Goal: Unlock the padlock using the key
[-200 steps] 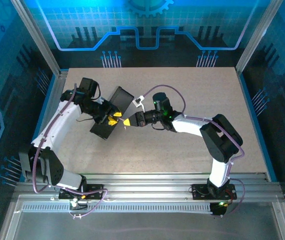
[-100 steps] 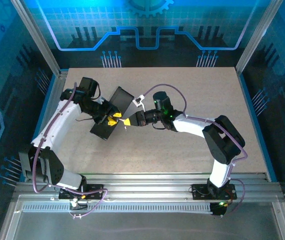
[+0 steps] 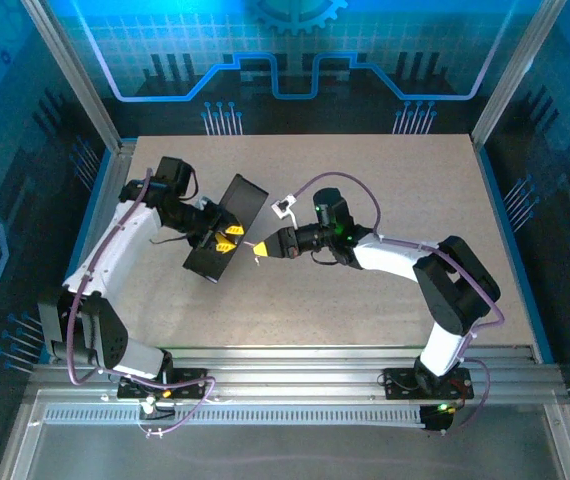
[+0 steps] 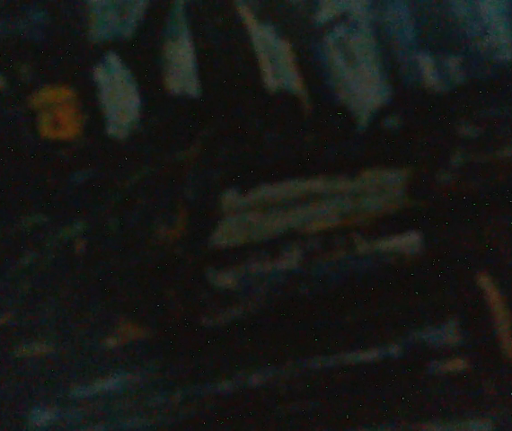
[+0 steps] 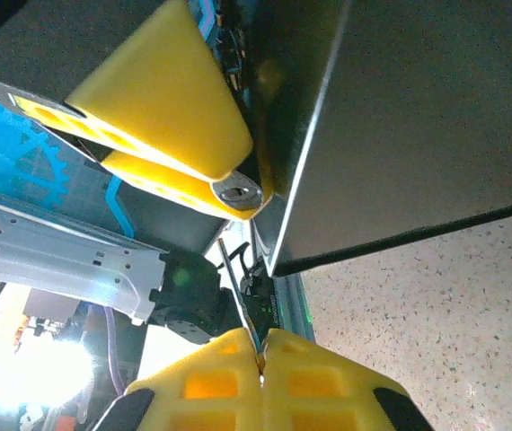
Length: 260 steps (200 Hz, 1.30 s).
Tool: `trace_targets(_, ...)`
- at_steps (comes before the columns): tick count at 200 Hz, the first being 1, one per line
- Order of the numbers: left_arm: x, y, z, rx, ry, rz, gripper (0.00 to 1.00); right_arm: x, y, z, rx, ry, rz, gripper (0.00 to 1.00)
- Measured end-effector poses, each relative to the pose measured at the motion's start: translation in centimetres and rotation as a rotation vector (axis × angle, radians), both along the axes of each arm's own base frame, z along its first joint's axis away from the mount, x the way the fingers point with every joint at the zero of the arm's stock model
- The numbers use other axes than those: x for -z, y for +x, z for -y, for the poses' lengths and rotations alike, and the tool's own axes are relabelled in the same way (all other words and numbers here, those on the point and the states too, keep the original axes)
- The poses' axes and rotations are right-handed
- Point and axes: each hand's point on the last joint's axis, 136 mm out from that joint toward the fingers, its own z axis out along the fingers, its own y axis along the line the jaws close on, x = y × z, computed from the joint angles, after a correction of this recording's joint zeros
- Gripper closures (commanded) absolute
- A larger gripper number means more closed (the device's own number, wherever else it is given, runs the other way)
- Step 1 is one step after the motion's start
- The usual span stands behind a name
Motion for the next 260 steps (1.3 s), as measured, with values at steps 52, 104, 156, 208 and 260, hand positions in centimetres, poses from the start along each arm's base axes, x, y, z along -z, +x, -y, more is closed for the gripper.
trace_targets(52,-0.1,0.1,-0.2,-0.007,-0.007,-0.001,1.0,0.1,0.2,0.0,0.01,-0.003,0.011,1.0)
trace_targets(104,-0.1,0.1,-0.2,-0.007,-0.007,-0.001,1.0,-0.2,0.7,-0.4,0.009,0.008,0.022,1.0)
trace_targets(156,-0.1,0.1,-0.2,-0.007,-0.007,-0.001,1.0,-0.6,1.1,-0.9,0.007,0.017,0.031,1.0)
trace_targets(208,-0.1,0.2,-0.3,-0.012,-0.007,0.002,1.0,-0.2,1.2,-1.3,0.0,0.012,0.024,1.0)
trace_targets(260,-0.1,0.2,-0.4,-0.013,-0.007,0.001,1.0,0.0,1.3,-1.6,-0.005,0.009,0.018,1.0)
